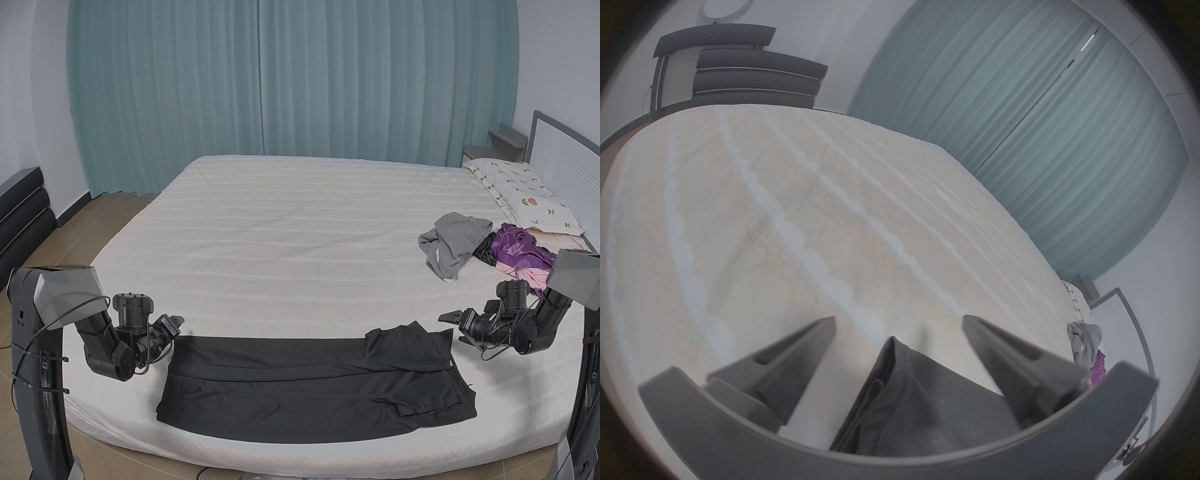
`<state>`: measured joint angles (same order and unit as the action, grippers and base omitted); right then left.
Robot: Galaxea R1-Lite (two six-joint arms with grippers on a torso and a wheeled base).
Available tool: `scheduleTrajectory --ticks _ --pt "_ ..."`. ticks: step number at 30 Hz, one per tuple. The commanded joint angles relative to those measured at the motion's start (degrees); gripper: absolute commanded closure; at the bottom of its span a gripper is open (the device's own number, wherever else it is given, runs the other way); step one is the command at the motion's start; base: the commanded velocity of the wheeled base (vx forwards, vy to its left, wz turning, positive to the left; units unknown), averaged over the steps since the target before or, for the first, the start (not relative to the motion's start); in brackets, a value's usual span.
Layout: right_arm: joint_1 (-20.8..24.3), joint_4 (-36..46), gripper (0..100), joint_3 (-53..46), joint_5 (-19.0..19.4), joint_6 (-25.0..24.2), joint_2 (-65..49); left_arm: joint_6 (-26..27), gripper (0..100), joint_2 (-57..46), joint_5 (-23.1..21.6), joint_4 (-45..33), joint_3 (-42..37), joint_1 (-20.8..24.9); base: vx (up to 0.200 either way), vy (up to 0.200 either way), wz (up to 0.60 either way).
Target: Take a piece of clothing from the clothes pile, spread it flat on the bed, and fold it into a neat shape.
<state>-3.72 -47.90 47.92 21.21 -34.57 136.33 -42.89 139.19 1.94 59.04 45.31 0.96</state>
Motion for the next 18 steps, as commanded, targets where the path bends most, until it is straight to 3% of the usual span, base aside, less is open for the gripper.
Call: scheduleTrajectory --ticks 1,2,4,10,18 --pt "0.47 -1.41 0 -6.44 3.22 0.30 -7.13 -0.53 0 -1.38 -0.18 0.11 -1.46 -1.23 0.000 0.000 0.00" --pt "0.47 -3.87 0 -9.60 6.03 0.73 -7.74 -1.85 0 -3.40 -0.44 0.02 -3.04 -1.67 0.000 0.000 0.00" --pt "0.82 -6.51 0 -11.53 7.00 1.26 -7.13 -3.34 0 -5.77 -1.41 0.02 -5.67 -1.67 0.000 0.000 0.00" --pt "2.05 -7.47 0 -13.20 7.00 4.07 -4.67 -3.78 0 -8.94 -6.24 -0.15 -10.68 -1.67 0.000 0.000 0.00" --pt "3.63 -9.94 0 -12.24 7.35 6.18 -2.91 -3.78 0 -8.06 -6.42 -0.24 -10.07 -1.49 0.000 0.000 0.00"
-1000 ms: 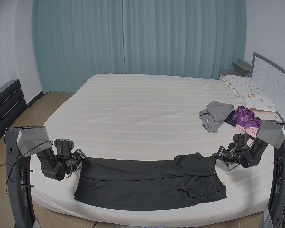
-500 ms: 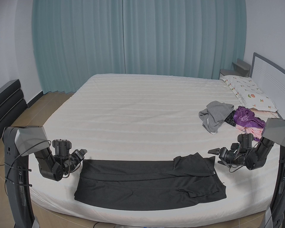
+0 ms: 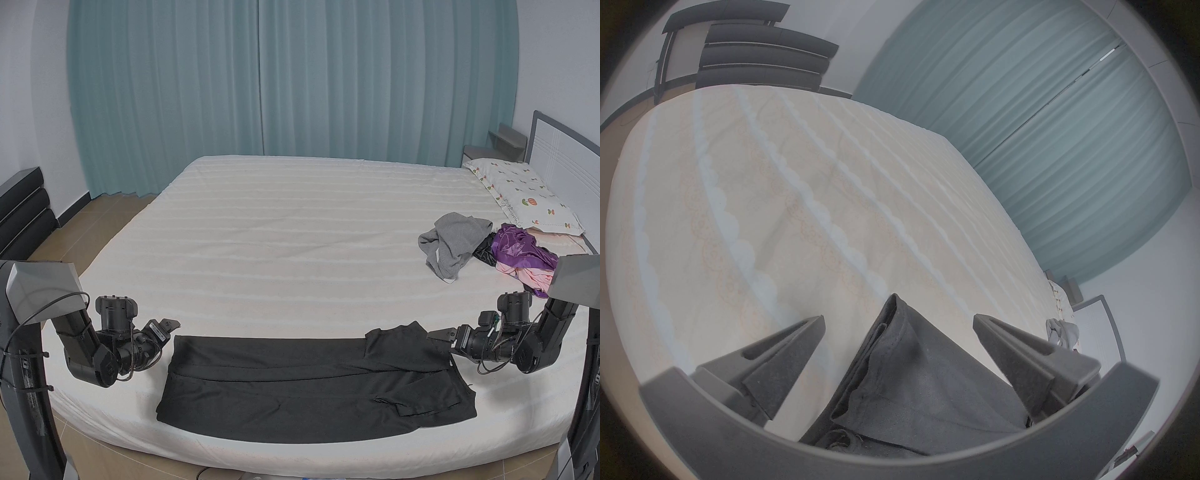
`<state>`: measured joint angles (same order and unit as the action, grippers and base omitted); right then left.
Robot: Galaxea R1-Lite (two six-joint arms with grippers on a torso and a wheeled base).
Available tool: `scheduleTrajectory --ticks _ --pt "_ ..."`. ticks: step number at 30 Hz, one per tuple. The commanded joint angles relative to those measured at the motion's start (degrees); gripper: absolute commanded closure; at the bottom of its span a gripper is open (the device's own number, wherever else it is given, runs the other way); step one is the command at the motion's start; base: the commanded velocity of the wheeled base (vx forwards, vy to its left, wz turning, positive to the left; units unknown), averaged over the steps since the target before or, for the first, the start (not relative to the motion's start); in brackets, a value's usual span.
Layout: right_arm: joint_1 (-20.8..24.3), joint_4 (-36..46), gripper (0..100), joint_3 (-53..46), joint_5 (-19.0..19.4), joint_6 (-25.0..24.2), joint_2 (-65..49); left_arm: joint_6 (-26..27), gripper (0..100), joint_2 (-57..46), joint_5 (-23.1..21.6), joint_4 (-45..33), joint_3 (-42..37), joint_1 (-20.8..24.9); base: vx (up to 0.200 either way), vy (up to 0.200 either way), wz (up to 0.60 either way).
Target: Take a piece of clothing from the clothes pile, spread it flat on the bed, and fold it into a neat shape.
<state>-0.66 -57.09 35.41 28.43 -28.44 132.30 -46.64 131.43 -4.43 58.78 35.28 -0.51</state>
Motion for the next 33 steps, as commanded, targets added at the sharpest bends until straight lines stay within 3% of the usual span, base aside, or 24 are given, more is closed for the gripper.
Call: scheduleTrajectory --ticks 1,8,15,20,21,33 --pt "1.89 -1.89 0 0.80 0.22 0.05 1.47 -0.03 0 -0.21 -0.06 0.02 0.05 -0.02 0.000 0.000 0.00" --pt "3.03 -1.10 0 5.37 0.14 0.76 5.33 -0.03 0 -0.21 -0.06 -0.07 -0.12 0.25 0.000 0.000 0.00" --pt "2.24 -1.18 0 5.72 -0.22 7.17 8.14 -0.03 0 -0.29 -0.06 -0.07 -0.12 0.25 0.000 0.000 0.00" --pt "1.89 -1.10 0 5.54 -0.22 8.14 8.41 -0.03 0 -0.29 -0.06 0.02 -0.12 0.25 0.000 0.000 0.00" --pt "1.80 -1.10 100 5.54 -0.22 8.31 8.41 -0.03 0 -0.29 -0.06 0.02 -0.04 0.25 0.000 0.000 0.00" --pt "0.48 -1.18 100 1.59 -0.30 9.98 6.56 -0.03 0 -0.21 -0.06 0.02 0.14 -0.02 0.000 0.000 0.00"
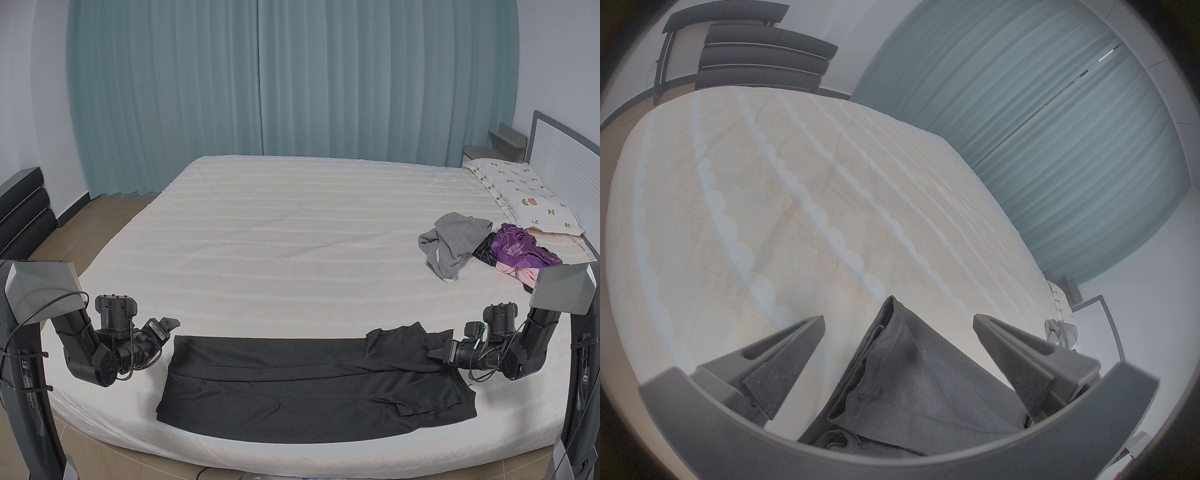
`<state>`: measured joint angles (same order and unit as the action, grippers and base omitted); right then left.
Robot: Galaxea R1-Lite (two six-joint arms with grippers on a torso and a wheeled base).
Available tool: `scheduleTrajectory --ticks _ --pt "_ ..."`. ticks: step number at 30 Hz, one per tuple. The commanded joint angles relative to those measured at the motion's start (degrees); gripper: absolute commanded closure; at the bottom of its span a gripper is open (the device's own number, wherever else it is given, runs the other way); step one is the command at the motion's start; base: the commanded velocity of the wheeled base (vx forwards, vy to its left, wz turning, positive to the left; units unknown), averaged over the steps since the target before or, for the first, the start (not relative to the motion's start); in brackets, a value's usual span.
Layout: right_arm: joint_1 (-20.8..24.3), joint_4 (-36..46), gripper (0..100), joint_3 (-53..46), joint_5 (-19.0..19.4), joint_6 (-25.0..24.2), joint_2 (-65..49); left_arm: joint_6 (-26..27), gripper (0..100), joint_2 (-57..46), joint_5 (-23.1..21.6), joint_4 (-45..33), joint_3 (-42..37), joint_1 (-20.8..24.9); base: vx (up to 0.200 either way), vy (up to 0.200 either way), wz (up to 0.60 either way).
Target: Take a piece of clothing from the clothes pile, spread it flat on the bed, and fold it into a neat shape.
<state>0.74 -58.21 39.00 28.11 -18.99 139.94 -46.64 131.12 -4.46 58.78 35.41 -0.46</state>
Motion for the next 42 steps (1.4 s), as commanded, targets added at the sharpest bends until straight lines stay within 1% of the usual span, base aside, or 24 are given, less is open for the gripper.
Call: scheduleTrajectory --ticks 1,6,9,16,17,18,23,29,34,36,37,39,42 --pt "-1.01 -0.06 100 -2.35 0.01 0.62 -1.42 -0.03 0 0.10 -0.02 0.02 0.01 -0.06 0.000 0.000 0.00" --pt "-2.77 -0.24 100 -3.84 0.80 0.71 -3.53 -0.03 0 0.10 -0.02 0.02 -0.08 -0.15 0.000 0.000 0.00" --pt "-2.85 -0.59 100 -4.63 1.42 0.71 -3.44 -0.03 0 -0.16 -0.02 0.02 -0.26 -0.15 0.000 0.000 0.00" --pt "-2.85 -0.59 100 -5.69 1.42 1.24 -3.44 0.15 0 -1.75 -0.02 -0.34 -1.75 0.11 0.000 0.000 0.00" --pt "-2.85 -0.50 100 -5.78 1.42 1.94 -3.35 0.59 0 -2.45 -0.02 -0.78 -3.51 0.64 0.000 0.000 0.00" --pt "-2.85 -0.50 0 -5.78 1.42 2.12 -3.35 0.67 0 -2.71 -0.02 -1.04 -4.12 0.99 0.000 0.000 0.00" --pt "-2.68 -0.68 0 -5.78 1.42 1.77 -3.71 0.67 0 -2.54 -0.02 -1.48 -7.11 2.22 0.000 0.000 0.00" --pt "-2.77 -0.68 0 -8.68 0.72 0.80 -7.57 0.76 0 -2.89 -0.02 -1.30 -7.29 2.66 0.000 0.000 0.00" --pt "-2.15 -0.41 0 -9.91 -2.80 -4.03 -10.03 0.85 0 -2.36 -0.02 -1.30 -6.41 2.75 0.000 0.000 0.00" --pt "-1.71 -0.06 0 -10.35 -5.79 -6.76 -11.44 0.85 0 -1.75 0.16 -1.30 -5.97 3.72 0.000 0.000 0.00" --pt "-1.71 -0.06 0 -10.35 -5.79 -6.76 -11.44 0.85 0 -1.75 0.16 -1.30 -5.97 3.72 0.000 0.000 0.00" --pt "-1.27 -0.06 0 -10.78 -8.16 -7.29 -12.58 1.73 0 -0.08 0.86 -1.04 -5.62 4.77 0.000 0.000 0.00" --pt "-1.10 0.11 0 -11.84 -9.04 -7.29 -13.64 3.75 0 0.45 1.30 -1.04 -5.44 5.12 0.000 0.000 0.00"
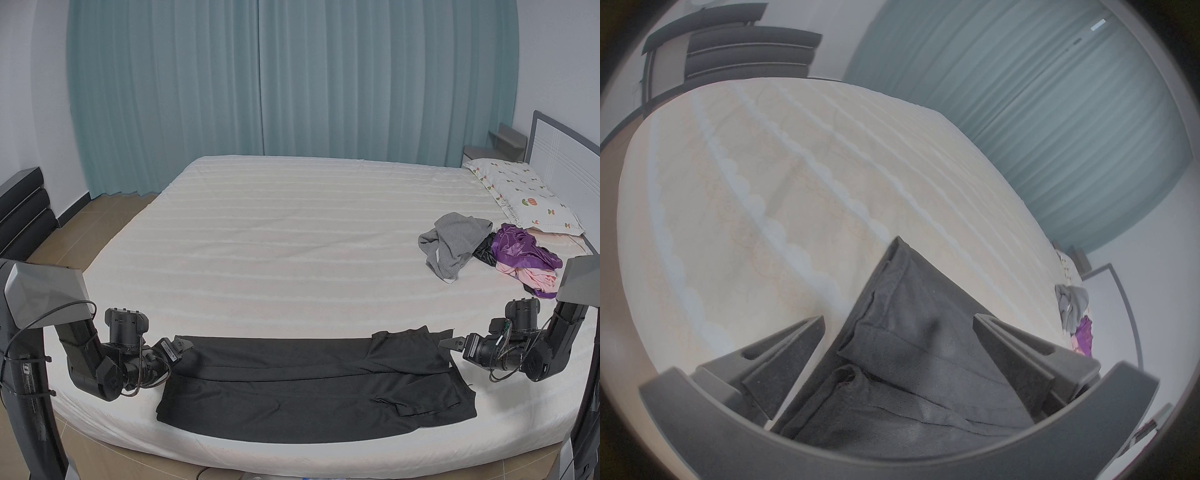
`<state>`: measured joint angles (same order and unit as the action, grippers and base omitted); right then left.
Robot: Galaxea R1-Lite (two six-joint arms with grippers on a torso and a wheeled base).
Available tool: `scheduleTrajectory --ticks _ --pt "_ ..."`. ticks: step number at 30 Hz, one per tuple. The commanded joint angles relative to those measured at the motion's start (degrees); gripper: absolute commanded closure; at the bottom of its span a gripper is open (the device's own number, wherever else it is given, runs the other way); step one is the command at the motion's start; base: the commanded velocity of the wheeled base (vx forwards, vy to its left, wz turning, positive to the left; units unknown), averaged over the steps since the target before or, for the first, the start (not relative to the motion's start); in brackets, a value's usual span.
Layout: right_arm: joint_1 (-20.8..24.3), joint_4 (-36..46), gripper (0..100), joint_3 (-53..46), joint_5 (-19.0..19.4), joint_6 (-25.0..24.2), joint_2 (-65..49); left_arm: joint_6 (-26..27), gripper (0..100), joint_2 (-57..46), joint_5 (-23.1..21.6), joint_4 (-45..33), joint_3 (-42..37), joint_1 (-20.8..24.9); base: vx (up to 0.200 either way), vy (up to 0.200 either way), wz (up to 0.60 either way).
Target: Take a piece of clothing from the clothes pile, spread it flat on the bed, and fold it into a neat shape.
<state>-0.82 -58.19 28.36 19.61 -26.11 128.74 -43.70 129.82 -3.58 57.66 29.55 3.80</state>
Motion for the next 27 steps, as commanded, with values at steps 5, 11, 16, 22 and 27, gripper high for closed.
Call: scheduleTrajectory --ticks 5,11,16,22,27 --pt "2.31 1.06 0 -1.99 -2.12 -0.17 -1.13 0.90 100 1.67 0.60 0.17 0.51 0.85 0.000 0.000 0.00" --pt "4.24 0.97 0 -0.85 -3.44 -0.25 1.86 0.64 100 0.08 0.68 0.08 -0.19 -0.29 0.000 0.000 0.00" --pt "5.65 1.06 0 0.91 -6.17 -0.25 3.71 0.55 100 -1.59 0.68 -0.09 -0.72 -0.73 0.000 0.000 0.00" --pt "7.50 1.14 100 1.88 -6.69 -2.36 4.32 0.55 100 -1.94 0.68 -0.09 -1.34 -0.64 0.000 0.000 0.00" --pt "7.41 0.88 100 1.18 -8.72 -2.36 4.23 0.64 100 -1.67 0.68 -0.09 -1.34 -0.73 0.000 0.000 0.00"
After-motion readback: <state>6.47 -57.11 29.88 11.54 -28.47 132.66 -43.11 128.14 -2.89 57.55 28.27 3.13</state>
